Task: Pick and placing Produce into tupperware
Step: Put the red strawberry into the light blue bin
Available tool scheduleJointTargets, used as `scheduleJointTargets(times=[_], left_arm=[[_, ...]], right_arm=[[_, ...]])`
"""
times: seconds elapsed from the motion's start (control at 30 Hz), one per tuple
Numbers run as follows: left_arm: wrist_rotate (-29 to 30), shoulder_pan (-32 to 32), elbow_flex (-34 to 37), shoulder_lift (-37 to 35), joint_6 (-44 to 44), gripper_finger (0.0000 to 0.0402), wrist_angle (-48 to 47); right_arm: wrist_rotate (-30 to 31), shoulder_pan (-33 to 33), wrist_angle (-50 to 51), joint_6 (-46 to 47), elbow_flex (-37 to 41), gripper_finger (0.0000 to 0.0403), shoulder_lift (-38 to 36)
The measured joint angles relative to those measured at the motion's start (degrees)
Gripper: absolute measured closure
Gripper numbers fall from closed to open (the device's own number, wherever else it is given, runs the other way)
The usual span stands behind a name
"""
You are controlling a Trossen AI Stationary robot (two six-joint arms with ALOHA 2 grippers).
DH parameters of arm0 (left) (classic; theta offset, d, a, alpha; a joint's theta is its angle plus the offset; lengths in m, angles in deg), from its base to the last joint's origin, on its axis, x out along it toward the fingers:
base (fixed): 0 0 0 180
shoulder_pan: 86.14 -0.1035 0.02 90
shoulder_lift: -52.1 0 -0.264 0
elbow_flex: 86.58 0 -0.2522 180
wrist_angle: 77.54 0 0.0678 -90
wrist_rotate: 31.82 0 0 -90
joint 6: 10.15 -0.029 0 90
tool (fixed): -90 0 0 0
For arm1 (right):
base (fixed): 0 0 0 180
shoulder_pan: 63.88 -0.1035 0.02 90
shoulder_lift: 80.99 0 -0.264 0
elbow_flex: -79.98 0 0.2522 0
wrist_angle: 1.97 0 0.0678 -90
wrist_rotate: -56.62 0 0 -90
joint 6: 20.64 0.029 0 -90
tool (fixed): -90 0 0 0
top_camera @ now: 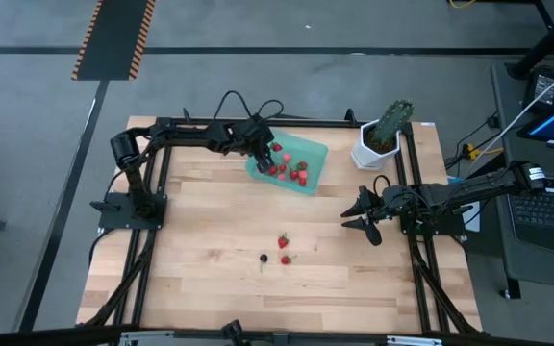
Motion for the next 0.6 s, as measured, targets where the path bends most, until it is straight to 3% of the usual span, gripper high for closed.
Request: scheduleJointTargets(times=[0.6], left_arm=[[-2.3,0.0,0.0,0.0,0.0,0.0401,-0.1]], right_arm=[[0.0,0.0,0.0,0.0,0.0,0.0249,0.0]])
